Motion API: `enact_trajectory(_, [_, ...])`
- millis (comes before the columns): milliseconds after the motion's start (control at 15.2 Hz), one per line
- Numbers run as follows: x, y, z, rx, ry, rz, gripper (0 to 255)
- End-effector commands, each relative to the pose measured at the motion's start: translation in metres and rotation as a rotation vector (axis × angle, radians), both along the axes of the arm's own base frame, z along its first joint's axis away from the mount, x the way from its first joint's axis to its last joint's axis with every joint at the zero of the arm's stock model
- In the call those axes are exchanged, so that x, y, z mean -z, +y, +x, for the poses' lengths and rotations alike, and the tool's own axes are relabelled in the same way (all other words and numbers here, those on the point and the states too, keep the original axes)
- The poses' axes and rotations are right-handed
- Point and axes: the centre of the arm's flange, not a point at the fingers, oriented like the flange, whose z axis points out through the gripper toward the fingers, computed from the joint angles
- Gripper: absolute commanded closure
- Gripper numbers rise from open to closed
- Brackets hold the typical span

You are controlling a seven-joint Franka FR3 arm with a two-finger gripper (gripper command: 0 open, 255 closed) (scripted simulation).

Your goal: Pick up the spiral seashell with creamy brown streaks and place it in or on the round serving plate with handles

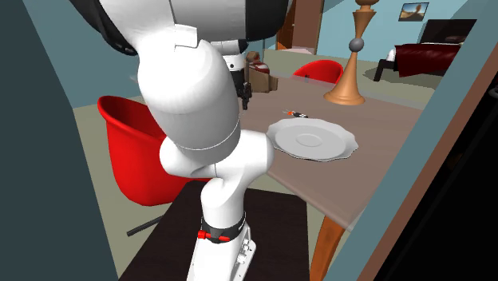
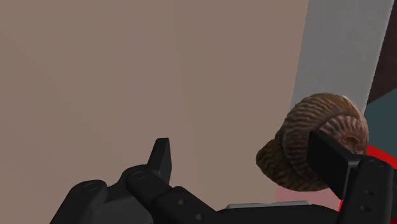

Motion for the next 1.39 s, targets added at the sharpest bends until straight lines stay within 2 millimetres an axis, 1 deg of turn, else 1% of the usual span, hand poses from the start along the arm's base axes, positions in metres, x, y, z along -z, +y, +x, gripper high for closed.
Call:
enact_trajectory(0, [-0.004, -0.024, -0.012, 0.212, 0.077, 0.194, 0])
enact_trajectory(132, [-0.002, -0.048, -0.032, 0.443, 0.162, 0.402, 0])
enact_trajectory(198, [-0.002, -0.051, -0.035, 0.469, 0.172, 0.426, 0])
enact_trajectory(594, [0.027, -0.038, -0.037, 0.469, 0.172, 0.426, 0])
enact_trajectory(660, [0.035, -0.035, -0.038, 0.469, 0.172, 0.426, 0])
enact_trajectory(1188, [0.035, -0.035, -0.038, 0.469, 0.172, 0.426, 0])
enact_trajectory(1254, [0.035, -0.035, -0.038, 0.469, 0.172, 0.426, 255])
enact_trajectory(1320, [0.035, -0.035, -0.038, 0.469, 0.172, 0.426, 255])
